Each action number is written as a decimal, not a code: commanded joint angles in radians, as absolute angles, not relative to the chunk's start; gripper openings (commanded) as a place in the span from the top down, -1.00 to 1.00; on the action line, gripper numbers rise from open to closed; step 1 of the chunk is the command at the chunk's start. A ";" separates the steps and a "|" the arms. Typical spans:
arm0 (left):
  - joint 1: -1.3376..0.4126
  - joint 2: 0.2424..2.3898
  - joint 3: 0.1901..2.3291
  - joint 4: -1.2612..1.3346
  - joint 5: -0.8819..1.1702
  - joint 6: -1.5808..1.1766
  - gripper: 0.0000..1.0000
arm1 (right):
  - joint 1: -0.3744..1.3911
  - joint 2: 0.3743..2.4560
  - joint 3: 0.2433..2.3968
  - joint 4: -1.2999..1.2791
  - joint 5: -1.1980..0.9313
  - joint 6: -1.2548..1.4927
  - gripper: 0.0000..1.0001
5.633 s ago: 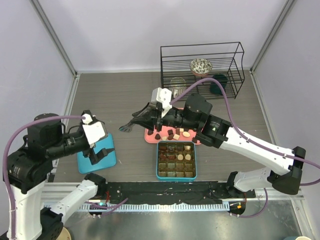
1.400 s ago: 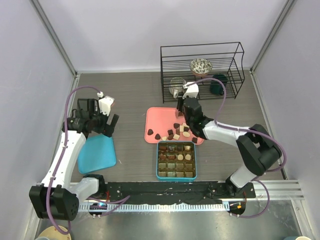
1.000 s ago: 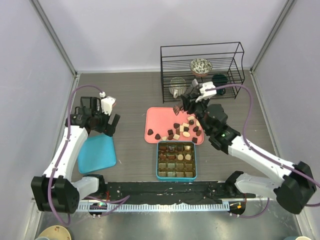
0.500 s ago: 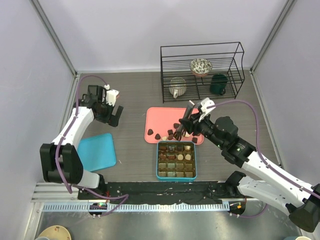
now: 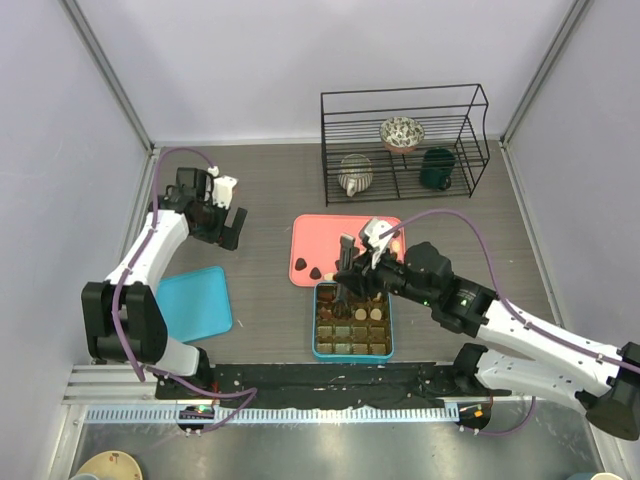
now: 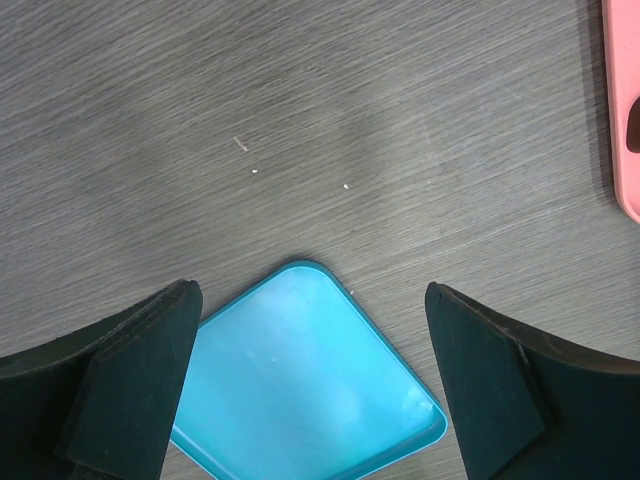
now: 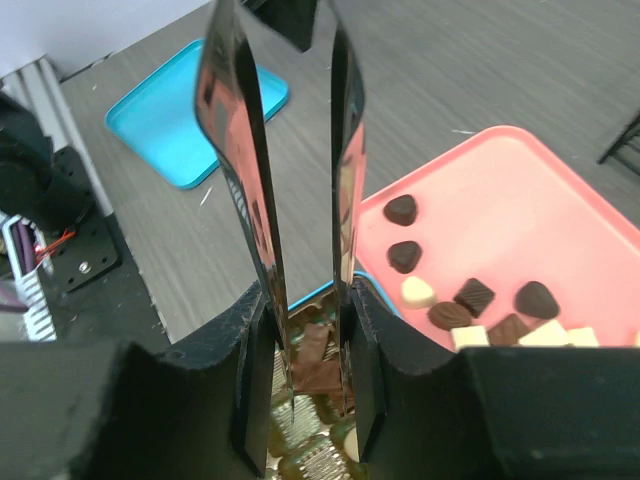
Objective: Pack the chocolate
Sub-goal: Place the fake chocolate in the packing box, then pick up the fake chocolate from the plate.
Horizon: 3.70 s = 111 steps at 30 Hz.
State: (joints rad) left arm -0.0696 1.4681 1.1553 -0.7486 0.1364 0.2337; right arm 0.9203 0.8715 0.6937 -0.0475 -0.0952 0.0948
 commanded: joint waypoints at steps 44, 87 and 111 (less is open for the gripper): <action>-0.067 1.264 1.097 -0.764 0.150 0.229 -0.99 | 1.160 1.051 0.801 0.290 0.341 -0.084 0.20; -0.067 1.200 1.106 -0.810 0.118 0.248 -0.99 | 0.788 1.637 0.881 0.715 -0.109 0.054 0.04; -0.067 1.172 1.108 -0.830 0.113 0.268 -0.99 | 0.790 1.527 0.923 0.578 -0.063 -0.032 0.43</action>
State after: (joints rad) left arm -0.0696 1.2083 1.0904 -0.8288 0.1127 0.2501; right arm 0.7898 1.6325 0.8722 0.6006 -0.0940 0.0296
